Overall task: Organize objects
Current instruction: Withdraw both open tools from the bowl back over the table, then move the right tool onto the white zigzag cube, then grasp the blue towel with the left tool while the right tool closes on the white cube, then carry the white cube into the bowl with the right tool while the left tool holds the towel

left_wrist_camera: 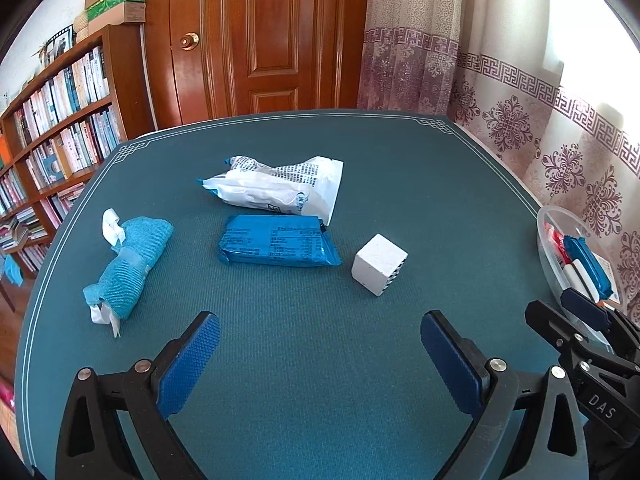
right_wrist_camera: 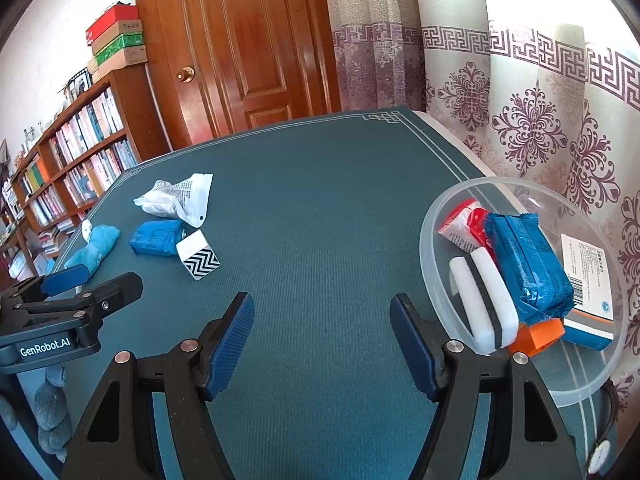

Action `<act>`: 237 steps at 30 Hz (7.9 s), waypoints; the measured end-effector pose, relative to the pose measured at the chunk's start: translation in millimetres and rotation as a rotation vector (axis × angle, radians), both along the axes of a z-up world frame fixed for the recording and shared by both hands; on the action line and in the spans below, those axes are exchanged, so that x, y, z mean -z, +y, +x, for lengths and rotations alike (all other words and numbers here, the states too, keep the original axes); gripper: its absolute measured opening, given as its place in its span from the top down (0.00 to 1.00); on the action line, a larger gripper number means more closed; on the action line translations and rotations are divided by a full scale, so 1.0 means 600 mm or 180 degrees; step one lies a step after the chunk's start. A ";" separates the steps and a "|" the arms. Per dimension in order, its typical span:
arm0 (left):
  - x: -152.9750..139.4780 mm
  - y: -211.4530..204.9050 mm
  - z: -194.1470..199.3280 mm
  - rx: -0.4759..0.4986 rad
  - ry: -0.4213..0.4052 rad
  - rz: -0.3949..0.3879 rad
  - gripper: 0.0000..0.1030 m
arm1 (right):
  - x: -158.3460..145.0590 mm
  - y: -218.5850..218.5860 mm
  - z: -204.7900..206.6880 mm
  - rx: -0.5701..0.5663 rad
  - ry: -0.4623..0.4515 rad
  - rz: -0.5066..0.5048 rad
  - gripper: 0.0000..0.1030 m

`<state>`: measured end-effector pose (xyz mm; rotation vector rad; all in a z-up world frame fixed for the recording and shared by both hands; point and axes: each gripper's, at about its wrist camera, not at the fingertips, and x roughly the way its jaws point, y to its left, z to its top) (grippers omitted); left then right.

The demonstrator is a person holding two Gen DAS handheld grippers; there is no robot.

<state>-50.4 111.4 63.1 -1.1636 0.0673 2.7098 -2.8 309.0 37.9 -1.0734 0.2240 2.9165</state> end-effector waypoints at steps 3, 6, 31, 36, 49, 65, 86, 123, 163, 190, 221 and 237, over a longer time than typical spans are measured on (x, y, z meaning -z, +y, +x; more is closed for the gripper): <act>0.006 -0.018 -0.003 -0.0072 -0.0023 0.0002 0.01 | 0.003 -0.014 -0.010 -0.0064 -0.0032 -0.0009 0.30; 0.010 -0.036 -0.006 -0.0148 -0.0026 0.0005 0.01 | 0.008 -0.029 -0.018 -0.0125 -0.0070 -0.0028 0.30; 0.028 -0.140 -0.028 -0.0546 -0.0100 0.0177 0.01 | 0.020 -0.127 -0.096 -0.0537 -0.0217 0.0000 0.27; 0.031 -0.145 -0.030 -0.0545 -0.0124 0.0196 0.01 | 0.024 -0.143 -0.119 -0.0596 -0.0206 0.0039 0.27; 0.037 -0.174 -0.038 -0.0695 -0.0164 0.0267 0.01 | 0.052 -0.155 -0.187 -0.0627 -0.0315 0.0081 0.27; 0.023 -0.258 -0.058 -0.1182 -0.0110 0.0211 0.01 | 0.055 -0.166 -0.202 -0.0727 -0.0325 0.0077 0.37; 0.060 -0.233 -0.142 -0.1157 -0.0231 -0.0186 0.05 | 0.055 -0.164 -0.201 -0.0731 -0.0311 0.0003 0.37; 0.049 -0.149 -0.092 -0.0485 0.0012 -0.0214 0.62 | 0.056 -0.170 -0.200 -0.0708 -0.0324 0.0133 0.37; 0.020 -0.061 -0.019 0.0108 0.0278 -0.0217 0.62 | 0.059 -0.141 -0.105 -0.0413 -0.0308 0.0105 0.60; 0.021 -0.008 0.017 0.0375 0.0224 -0.0228 0.62 | 0.020 -0.060 0.016 -0.0213 -0.0174 0.0071 0.60; 0.021 0.130 0.066 0.0807 0.0099 -0.0329 0.62 | -0.015 0.188 0.125 0.0782 0.0063 0.0052 0.60; 0.024 0.159 0.072 0.0867 0.0070 -0.0391 0.62 | 0.018 0.246 0.116 0.0902 -0.0086 -0.0086 0.60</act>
